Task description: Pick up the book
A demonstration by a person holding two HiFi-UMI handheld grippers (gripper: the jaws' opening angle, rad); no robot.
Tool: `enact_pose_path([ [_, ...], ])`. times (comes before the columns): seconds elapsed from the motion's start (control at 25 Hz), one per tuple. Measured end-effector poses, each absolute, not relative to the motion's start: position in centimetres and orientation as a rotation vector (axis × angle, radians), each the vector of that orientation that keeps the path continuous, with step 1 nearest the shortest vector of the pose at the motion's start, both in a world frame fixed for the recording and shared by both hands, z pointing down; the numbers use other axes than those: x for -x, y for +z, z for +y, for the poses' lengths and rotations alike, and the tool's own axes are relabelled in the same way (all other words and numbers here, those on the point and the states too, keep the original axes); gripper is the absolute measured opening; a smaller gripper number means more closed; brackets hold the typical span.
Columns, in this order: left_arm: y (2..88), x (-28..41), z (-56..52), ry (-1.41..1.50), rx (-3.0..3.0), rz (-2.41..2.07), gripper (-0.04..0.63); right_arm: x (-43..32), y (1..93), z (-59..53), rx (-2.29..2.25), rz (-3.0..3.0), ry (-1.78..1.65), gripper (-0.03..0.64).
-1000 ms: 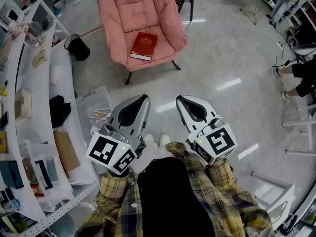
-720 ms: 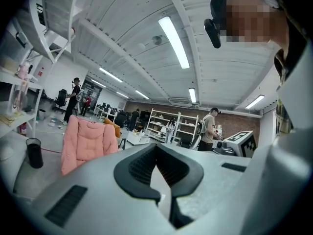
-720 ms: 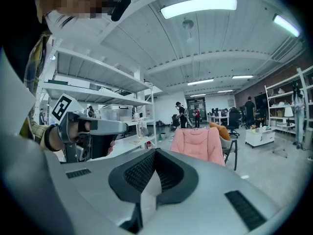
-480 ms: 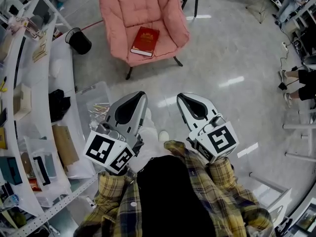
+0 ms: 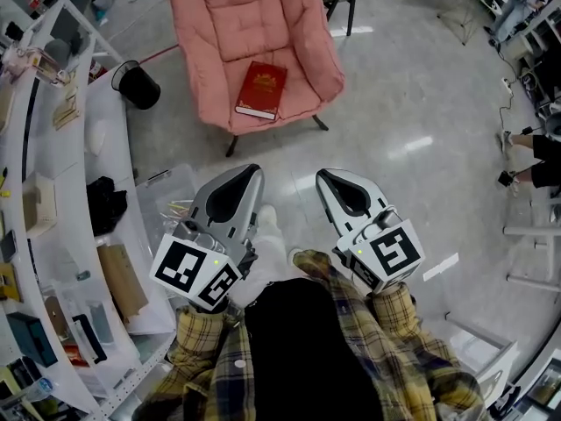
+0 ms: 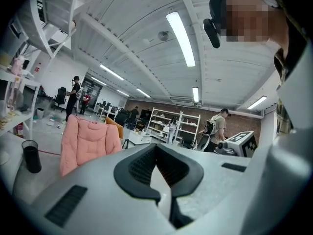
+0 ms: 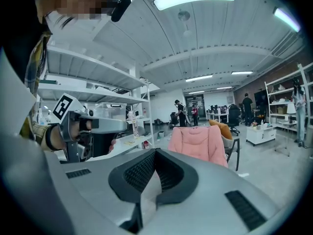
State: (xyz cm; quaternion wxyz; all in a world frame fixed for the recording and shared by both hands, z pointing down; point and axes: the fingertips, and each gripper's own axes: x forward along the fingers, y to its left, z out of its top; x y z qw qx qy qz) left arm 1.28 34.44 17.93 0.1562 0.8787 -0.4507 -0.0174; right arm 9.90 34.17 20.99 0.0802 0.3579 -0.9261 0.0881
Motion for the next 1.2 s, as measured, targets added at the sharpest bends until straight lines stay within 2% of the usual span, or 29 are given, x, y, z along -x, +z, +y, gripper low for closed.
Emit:
enact_pose_path([
  [0.64, 19.6, 5.7, 22.6, -0.021, -2.523, -1.194, 0.003, -4.6, 22.3, 22.7, -1.225, -2.679, 0.334, 0.018],
  [1.2, 21.9, 4.9, 14.5, 0.015, -2.459, -1.195, 0.003, -6.1, 24.2, 14.6, -1.206, -2.654, 0.409, 0.018],
])
